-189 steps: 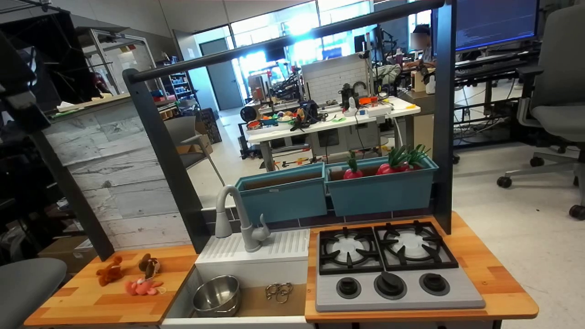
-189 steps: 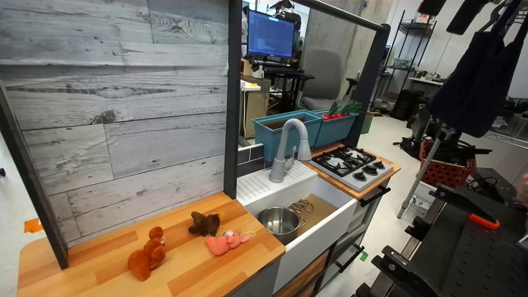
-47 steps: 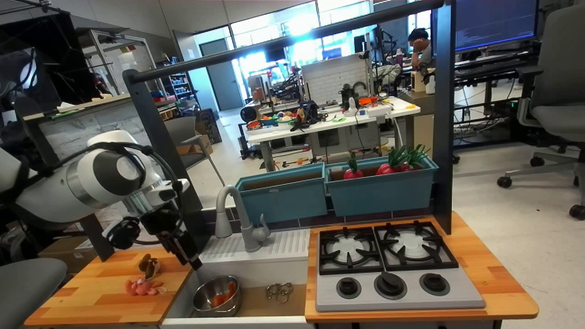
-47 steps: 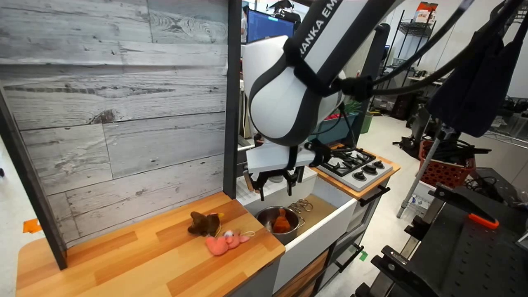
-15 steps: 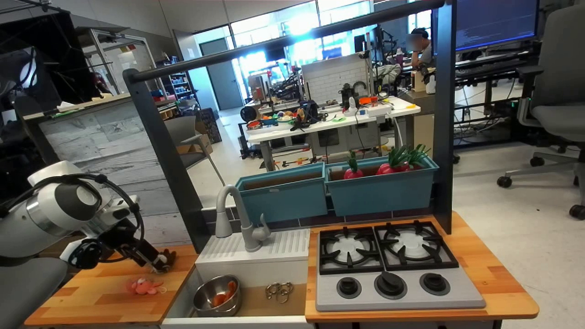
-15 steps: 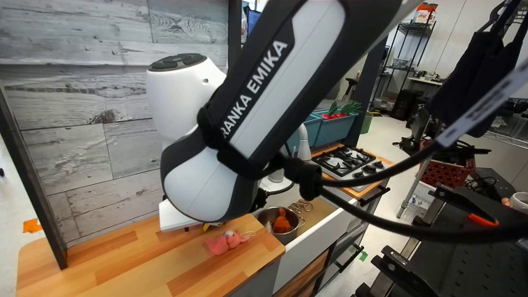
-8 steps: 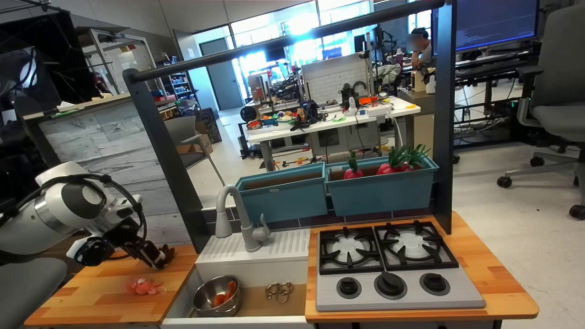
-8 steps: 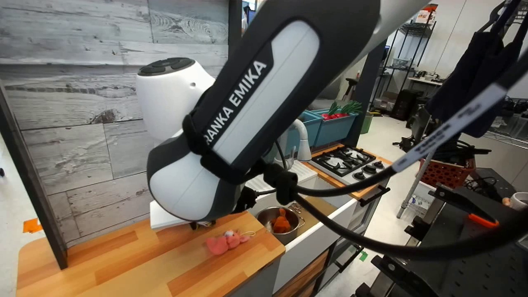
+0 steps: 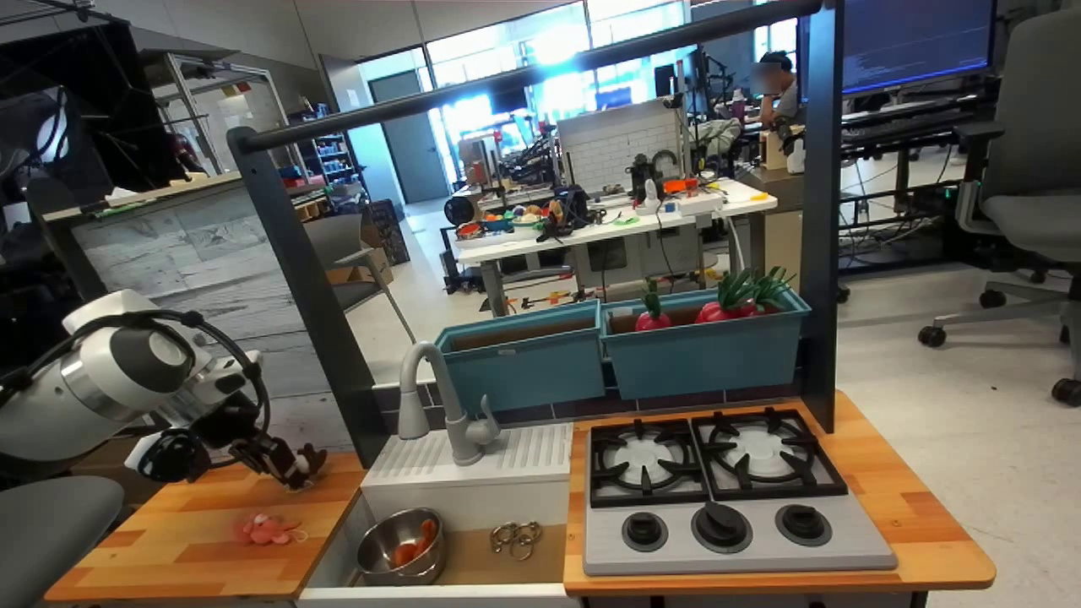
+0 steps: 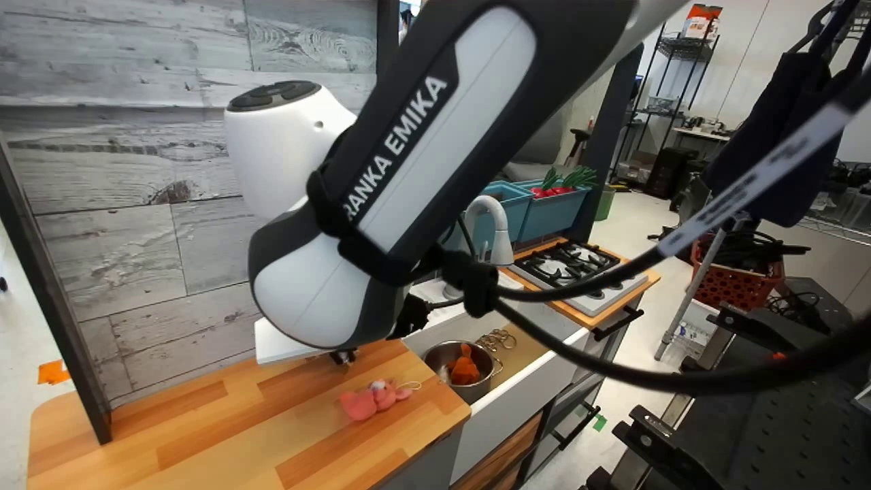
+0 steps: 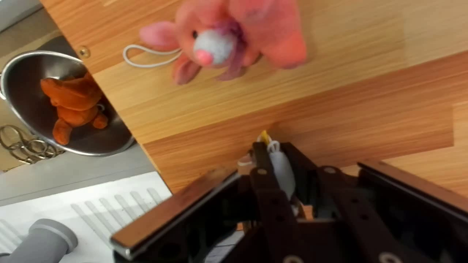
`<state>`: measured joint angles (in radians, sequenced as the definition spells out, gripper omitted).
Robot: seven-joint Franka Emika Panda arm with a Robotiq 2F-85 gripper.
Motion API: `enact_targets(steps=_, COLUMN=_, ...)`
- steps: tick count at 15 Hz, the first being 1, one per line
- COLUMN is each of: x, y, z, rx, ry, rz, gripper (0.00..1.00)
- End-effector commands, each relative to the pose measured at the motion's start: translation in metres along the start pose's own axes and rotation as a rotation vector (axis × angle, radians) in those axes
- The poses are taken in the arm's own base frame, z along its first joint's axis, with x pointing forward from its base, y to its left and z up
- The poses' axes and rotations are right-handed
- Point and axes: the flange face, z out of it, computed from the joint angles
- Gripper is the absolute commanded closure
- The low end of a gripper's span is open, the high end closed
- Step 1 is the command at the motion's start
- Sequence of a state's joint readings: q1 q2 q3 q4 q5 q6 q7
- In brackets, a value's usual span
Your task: Pick up all the toys and put them in the pot, that is in the sink
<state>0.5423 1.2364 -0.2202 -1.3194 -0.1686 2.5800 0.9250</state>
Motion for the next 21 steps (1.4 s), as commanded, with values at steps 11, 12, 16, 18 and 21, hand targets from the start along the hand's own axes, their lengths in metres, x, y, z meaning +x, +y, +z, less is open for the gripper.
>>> enact_targets(steps=11, x=0.010, y=0.163, z=0.015, rx=-0.230, ry=-0.219, rz=0.196, gripper=0.96)
enact_targets(steps=12, x=0.013, y=0.168, z=0.023, rx=-0.223, ry=-0.221, rz=0.211, gripper=0.96)
enact_targets(steps=16, x=0.017, y=0.176, z=0.044, rx=-0.218, ry=-0.241, rz=0.236, gripper=0.96)
enact_targets(steps=18, x=0.017, y=0.174, z=0.047, rx=-0.212, ry=-0.237, rz=0.235, gripper=0.59)
enact_targets(steps=21, x=0.015, y=0.164, z=0.039, rx=-0.188, ry=-0.212, rz=0.222, gripper=0.37)
